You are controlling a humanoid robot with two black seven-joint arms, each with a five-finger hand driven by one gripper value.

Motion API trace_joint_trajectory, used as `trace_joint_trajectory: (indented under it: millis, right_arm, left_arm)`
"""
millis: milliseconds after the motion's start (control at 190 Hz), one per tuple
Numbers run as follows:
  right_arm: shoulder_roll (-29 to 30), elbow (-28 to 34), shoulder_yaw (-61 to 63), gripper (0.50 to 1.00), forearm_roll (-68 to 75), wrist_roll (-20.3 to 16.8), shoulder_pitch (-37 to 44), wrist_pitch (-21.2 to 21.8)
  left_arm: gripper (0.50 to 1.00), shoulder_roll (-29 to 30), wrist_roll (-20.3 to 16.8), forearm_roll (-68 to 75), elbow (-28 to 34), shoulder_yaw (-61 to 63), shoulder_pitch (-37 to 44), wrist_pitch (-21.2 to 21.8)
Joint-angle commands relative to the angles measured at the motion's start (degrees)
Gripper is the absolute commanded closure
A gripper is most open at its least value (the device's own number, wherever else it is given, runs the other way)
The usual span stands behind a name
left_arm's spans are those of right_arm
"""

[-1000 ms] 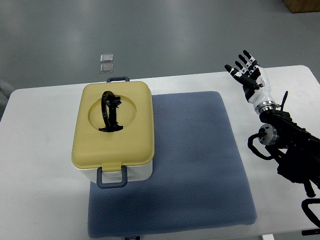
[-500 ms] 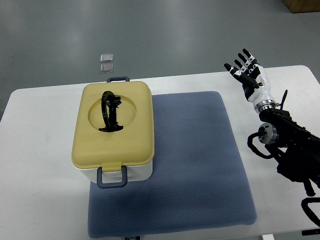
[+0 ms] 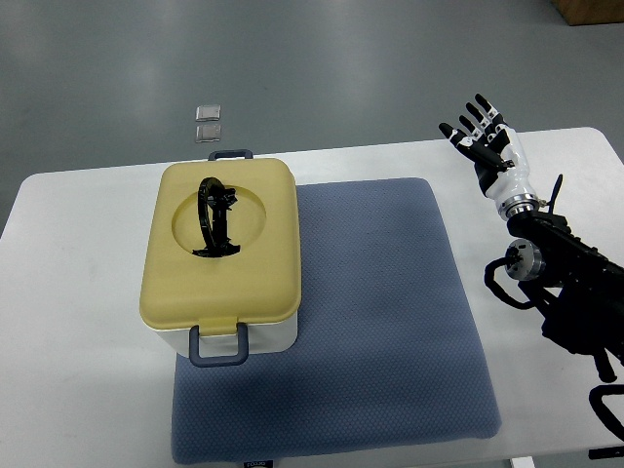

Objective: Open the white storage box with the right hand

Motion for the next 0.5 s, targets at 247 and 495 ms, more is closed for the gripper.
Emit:
trace_joint_trajectory:
  millis: [247,495]
  right_arm:
    - [-0.3,0.5,-0.3,0.574,-0.3,-0.3,0.2,-0.3]
    - [-0.8,0.6,-1.2,0.574,-0.9,-0.4,1.5,-0.6]
  left_arm:
    - [0.500,0.0,0.0,0.0,0.0,0.0,-0.1,0.0]
    - [0.500,0.0,0.0,0.0,0.0,0.0,-0.1,0.0]
